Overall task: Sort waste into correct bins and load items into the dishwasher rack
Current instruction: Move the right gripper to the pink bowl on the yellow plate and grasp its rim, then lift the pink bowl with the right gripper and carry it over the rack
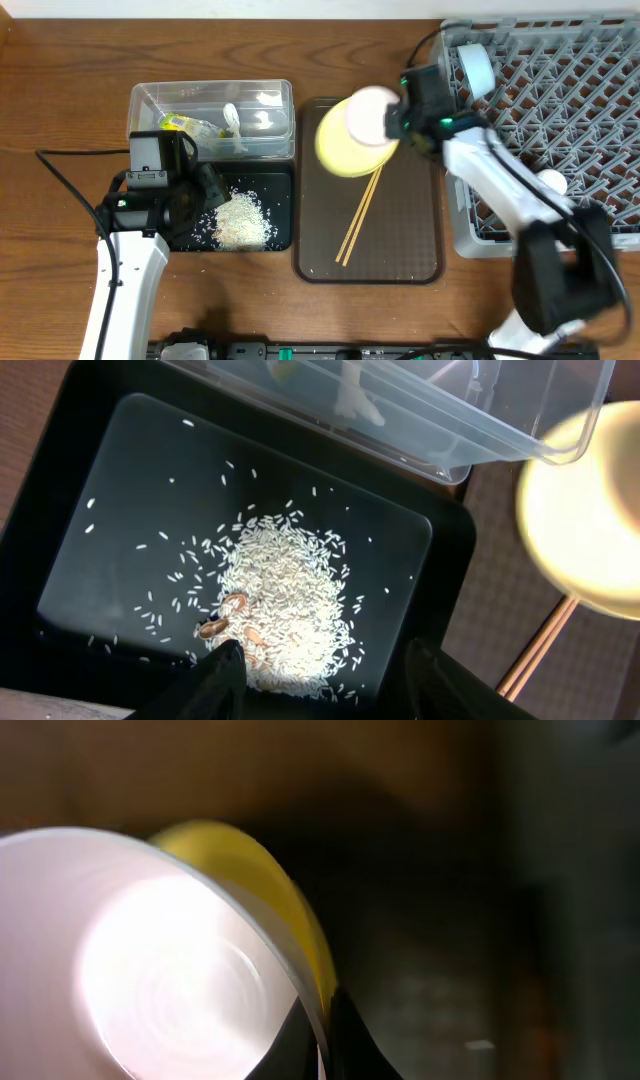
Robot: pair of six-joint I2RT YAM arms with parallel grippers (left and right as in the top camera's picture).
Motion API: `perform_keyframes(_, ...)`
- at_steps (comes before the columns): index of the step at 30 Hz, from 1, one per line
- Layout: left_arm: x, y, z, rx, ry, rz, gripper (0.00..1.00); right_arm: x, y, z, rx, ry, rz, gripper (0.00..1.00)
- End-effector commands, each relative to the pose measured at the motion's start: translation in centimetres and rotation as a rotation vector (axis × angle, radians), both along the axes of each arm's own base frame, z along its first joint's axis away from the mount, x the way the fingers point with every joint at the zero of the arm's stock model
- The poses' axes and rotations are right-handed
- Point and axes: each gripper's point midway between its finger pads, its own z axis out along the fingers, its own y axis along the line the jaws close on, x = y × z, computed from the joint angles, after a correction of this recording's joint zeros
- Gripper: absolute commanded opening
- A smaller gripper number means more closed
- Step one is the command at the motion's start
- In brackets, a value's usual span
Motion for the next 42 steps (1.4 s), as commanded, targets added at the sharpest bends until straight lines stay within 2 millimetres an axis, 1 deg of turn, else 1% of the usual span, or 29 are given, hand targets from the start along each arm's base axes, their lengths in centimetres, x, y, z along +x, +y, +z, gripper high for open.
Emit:
perform_keyframes(1, 0.0, 0.3, -0.2, 0.017, 0.005, -0.007, 0.55, 0.5, -3.4, 4.8, -0.053, -0.109, -0.053, 0.01)
perform_keyframes(2, 0.0, 0.3, -0.2, 0.017, 0.005, -0.007, 0.55, 0.2, -3.7, 4.8, -0.048, -0.095, -0.053, 0.01)
perform_keyframes(4, 0.0, 0.3, -0.2, 0.017, 0.006, -0.007, 0.55, -0.4, -3.8, 4.2, -0.036, -0.056, -0.042, 0.01)
perform_keyframes(8, 0.0, 0.3, -0.2, 0.016, 0.006, -0.008, 0.55, -1.6, -3.9, 1.5, -0.059, 0.048, -0.031, 0.01)
perform_keyframes(10, 0.0, 0.3, -0.2, 0.017, 0.006, -0.007, 0.55, -2.1, -4.0, 0.6, -0.069, 0.084, -0.031, 0.01)
perform_keyframes(13, 0.0, 0.3, -0.2, 0.017, 0.006, -0.007, 0.55, -2.2, -4.1, 0.6, -0.075, 0.089, -0.033, 0.01)
perform_keyframes(15, 0.0, 0.3, -0.2, 0.016, 0.006, -0.008, 0.55, -1.9, -4.6, 1.0, -0.089, 0.069, -0.05, 0.01)
perform_keyframes(18, 0.0, 0.3, -0.2, 0.017, 0.006, -0.007, 0.55, -1.5, -5.4, 2.1, -0.141, 0.026, -0.036, 0.01)
perform_keyframes(19, 0.0, 0.3, -0.2, 0.017, 0.006, -0.007, 0.55, -1.3, -6.0, 2.7, -0.172, 0.006, -0.032, 0.01)
perform_keyframes(22, 0.0, 0.3, -0.2, 0.017, 0.004, -0.007, 0.55, -0.9, -8.7, 4.9, -0.258, -0.054, -0.081, 0.01)
perform_keyframes(24, 0.1, 0.3, -0.1, 0.017, 0.0, -0.007, 0.55, -0.5, -11.2, 6.8, -0.325, -0.11, -0.126, 0.01)
perform_keyframes(26, 0.2, 0.3, 0.0, 0.017, -0.005, -0.007, 0.55, 0.3, -14.2, 9.2, -0.419, -0.185, -0.163, 0.01)
perform_keyframes(30, 0.3, 0.3, 0.0, 0.017, -0.007, -0.007, 0.55, 1.9, -19.4, 13.3, -0.698, -0.294, -0.194, 0.01)
perform_keyframes(31, 0.3, 0.3, 0.0, 0.017, -0.007, -0.007, 0.55, 2.0, -20.8, 14.5, -0.776, -0.31, -0.221, 0.01)
perform_keyframes(34, 0.3, 0.3, 0.0, 0.017, -0.01, -0.007, 0.55, 2.3, -24.2, 17.4, -0.938, -0.353, -0.323, 0.01)
perform_keyframes(36, 0.3, 0.3, 0.0, 0.017, -0.01, -0.007, 0.55, 2.8, -25.9, 18.5, -1.001, -0.384, -0.378, 0.01)
perform_keyframes(39, 0.3, 0.3, 0.0, 0.017, -0.01, -0.007, 0.55, 3.3, -28.3, 19.4, -1.061, -0.421, -0.499, 0.01)
perform_keyframes(42, 0.3, 0.3, 0.0, 0.017, -0.01, -0.007, 0.55, 4.2, -30.1, 19.0, -1.101, -0.443, -0.549, 0.01)
